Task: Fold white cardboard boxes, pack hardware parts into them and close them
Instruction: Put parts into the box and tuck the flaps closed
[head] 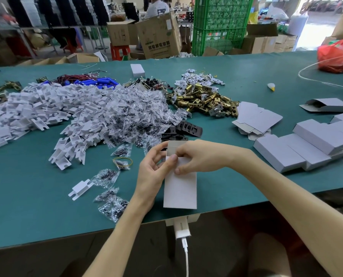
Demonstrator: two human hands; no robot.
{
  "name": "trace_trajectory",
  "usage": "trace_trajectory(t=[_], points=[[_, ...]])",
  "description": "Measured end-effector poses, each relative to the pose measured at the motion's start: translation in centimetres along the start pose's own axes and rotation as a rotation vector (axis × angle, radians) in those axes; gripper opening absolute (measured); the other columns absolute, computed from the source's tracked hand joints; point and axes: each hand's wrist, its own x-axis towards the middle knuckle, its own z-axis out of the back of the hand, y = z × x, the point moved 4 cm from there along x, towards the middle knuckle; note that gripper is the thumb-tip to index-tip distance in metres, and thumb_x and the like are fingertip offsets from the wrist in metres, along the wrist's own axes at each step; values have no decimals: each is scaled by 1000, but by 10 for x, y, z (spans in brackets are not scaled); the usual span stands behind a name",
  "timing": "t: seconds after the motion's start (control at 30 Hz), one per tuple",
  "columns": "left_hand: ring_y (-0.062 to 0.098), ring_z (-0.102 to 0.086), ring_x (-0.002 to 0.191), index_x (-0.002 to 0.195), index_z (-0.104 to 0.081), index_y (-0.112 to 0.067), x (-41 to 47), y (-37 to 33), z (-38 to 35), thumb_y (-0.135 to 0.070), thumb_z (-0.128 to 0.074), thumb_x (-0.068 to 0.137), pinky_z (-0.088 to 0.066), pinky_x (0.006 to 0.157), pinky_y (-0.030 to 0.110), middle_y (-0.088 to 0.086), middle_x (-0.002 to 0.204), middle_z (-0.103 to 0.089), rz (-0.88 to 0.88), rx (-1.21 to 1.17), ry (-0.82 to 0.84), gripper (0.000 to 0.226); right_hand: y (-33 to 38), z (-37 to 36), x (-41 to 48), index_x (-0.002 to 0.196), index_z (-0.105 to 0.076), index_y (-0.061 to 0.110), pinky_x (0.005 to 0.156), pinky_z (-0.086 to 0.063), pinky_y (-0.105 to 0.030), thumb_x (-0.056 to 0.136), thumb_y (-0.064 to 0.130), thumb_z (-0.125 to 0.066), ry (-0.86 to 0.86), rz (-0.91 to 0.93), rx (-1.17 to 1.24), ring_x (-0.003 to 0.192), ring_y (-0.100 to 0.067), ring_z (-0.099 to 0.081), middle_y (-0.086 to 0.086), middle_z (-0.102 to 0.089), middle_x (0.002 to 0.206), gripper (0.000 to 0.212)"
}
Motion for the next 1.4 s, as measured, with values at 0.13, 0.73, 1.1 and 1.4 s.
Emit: trace_trajectory(t=[0.13,0.73,1.1,1.4], points=[[19,-75,103,134,-61,-14,0,0,0,-17,-73,89,-61,80,30,8,118,-76,-2,-8,-6,47,4,0,-2,95,-59,15,61,-36,-29,96,40,-65,-5,-14,-2,72,-15,-49,3,-55,80,26],[15,-71,107,125,-65,-10,3,9,-4,-16,-78,92,-56,87,25,3,114,-77,80,67,115,36,-11,42,-4,90,-74,16,73,-47,-16,83,14,-83,-495,-12,236,78,-2,-64,5,-72,86,11],[11,-72,104,116,-67,-21,6,12,5,7,-76,87,-56,82,21,-7,107,-78,48,116,-27,41,-49,61,50,115,-70,13,92,-57,-33,98,12,-64,-818,-16,676,98,-11,-68,-1,-73,109,19],[18,-60,94,106,-51,16,8,15,6,18,-71,83,-53,78,31,28,101,-63,-23,171,37,31,-58,-11,126,147,-52,18,116,-31,-42,97,22,-66,-490,-11,138,131,-27,-47,-7,-57,141,52]])
